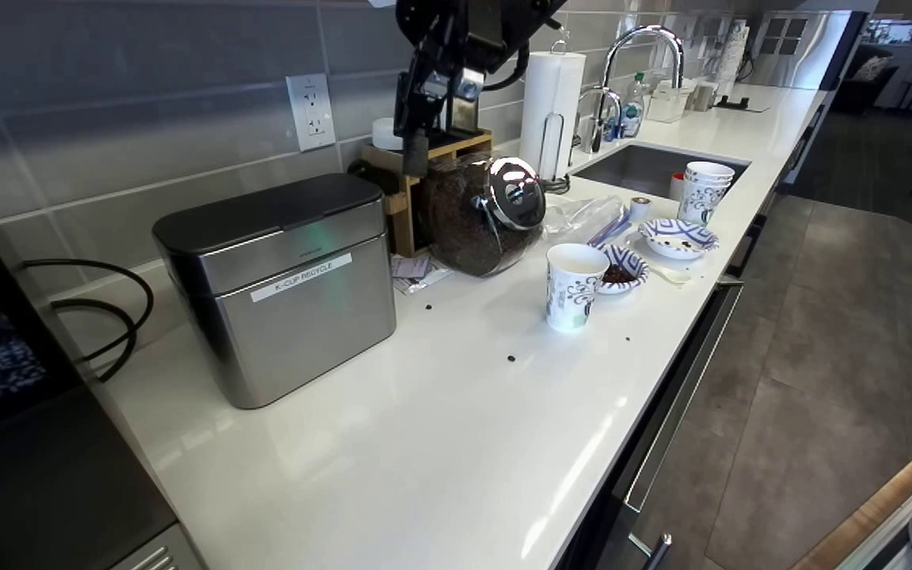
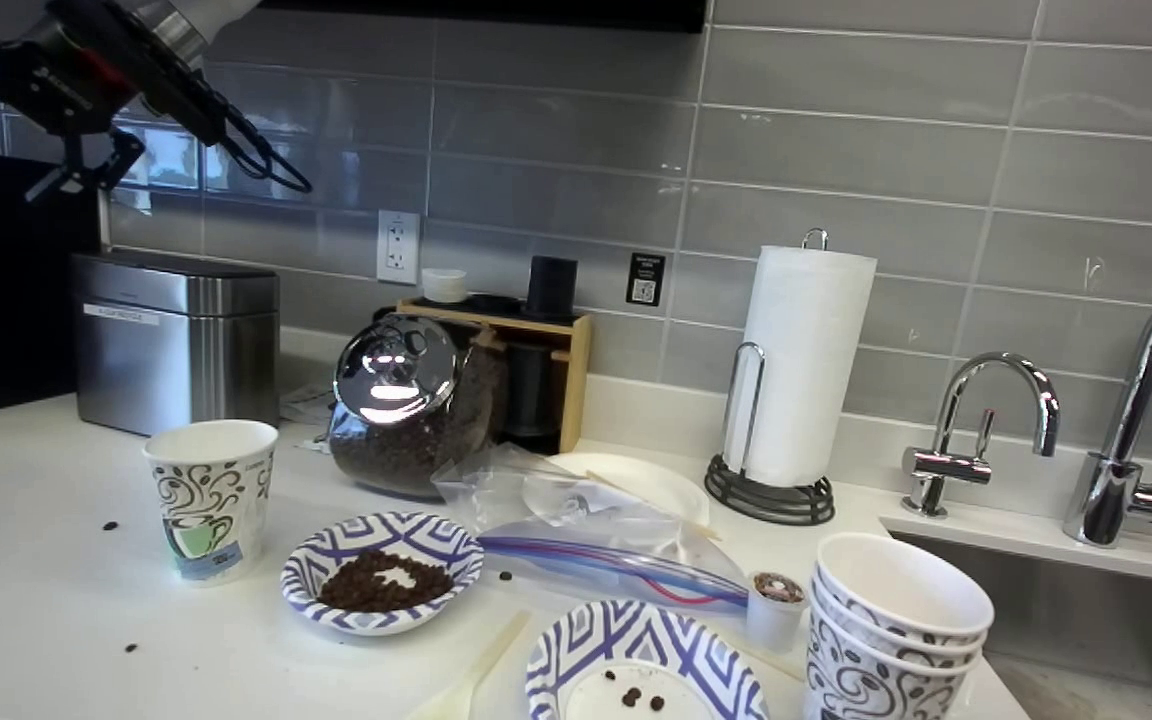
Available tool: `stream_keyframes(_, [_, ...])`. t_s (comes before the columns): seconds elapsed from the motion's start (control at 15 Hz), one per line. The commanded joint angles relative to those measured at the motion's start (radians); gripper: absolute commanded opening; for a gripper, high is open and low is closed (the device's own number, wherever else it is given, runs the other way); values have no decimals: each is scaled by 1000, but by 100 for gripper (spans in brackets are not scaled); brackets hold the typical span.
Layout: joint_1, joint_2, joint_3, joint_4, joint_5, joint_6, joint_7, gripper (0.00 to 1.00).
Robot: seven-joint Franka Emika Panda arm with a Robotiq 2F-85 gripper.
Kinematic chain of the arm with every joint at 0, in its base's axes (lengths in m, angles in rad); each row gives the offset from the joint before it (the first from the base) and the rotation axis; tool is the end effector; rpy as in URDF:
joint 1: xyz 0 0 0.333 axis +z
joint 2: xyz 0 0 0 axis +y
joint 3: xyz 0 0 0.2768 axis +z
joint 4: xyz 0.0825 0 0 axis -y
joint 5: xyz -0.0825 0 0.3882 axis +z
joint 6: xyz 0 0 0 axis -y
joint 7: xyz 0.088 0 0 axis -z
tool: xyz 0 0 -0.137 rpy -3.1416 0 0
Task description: Close the bin
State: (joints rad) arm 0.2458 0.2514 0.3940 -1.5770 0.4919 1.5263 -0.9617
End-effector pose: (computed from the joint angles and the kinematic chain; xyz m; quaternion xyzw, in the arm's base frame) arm 0.4446 0.3934 0.4375 -0.6756 -0.6645 0.0884 0.3068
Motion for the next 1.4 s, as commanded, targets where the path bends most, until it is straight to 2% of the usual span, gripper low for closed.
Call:
stream_keyframes(0.0, [23, -81, -24, -107, -51, 45, 10, 100])
stream_keyframes(0.27, [26, -131, -31, -189, -68, 72, 20, 100])
stream_keyframes(0.6, [31, -240, -35, -248, -114, 83, 99, 100])
stream_keyframes(0.8, [36, -315, -42, -266, -140, 79, 191, 100])
stream_keyframes(1.0, [42, -379, -46, -274, -187, 69, 337, 100])
stream_keyframes(1.33, [42, -450, -51, -304, -283, 133, 529, 100])
